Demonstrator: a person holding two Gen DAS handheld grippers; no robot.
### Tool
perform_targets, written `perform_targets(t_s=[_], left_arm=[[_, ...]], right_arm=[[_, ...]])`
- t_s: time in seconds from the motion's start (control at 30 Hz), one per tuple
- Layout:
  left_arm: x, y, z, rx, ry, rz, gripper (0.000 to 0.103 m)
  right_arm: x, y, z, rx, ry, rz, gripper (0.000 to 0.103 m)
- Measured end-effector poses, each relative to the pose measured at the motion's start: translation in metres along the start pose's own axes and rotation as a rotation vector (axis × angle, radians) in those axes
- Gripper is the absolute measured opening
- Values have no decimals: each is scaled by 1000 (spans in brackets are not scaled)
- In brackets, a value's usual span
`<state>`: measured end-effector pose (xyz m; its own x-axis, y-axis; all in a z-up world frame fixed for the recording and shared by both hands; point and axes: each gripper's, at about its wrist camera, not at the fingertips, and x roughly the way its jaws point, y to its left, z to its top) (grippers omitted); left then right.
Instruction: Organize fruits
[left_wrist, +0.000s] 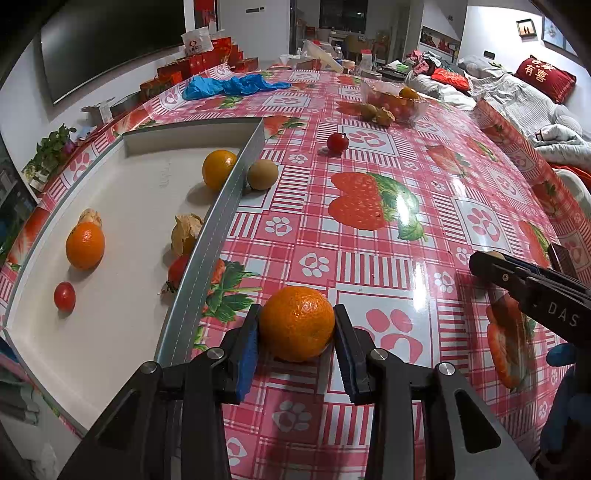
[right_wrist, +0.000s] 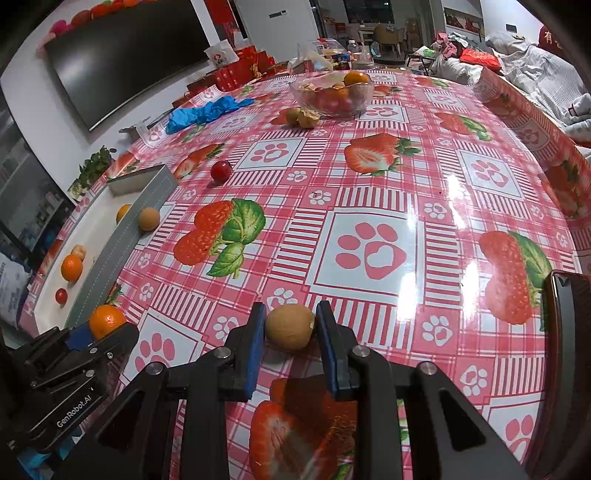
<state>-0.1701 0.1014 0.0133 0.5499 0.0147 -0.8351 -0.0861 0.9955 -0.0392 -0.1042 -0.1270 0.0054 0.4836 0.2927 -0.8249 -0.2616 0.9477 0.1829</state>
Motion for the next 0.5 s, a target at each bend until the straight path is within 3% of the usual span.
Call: perform_targets(t_s=[0.5], left_arm=[[0,0,-1,-1,-1,-1,39]], right_arm=[[1,1,1,3,5,-2,30]])
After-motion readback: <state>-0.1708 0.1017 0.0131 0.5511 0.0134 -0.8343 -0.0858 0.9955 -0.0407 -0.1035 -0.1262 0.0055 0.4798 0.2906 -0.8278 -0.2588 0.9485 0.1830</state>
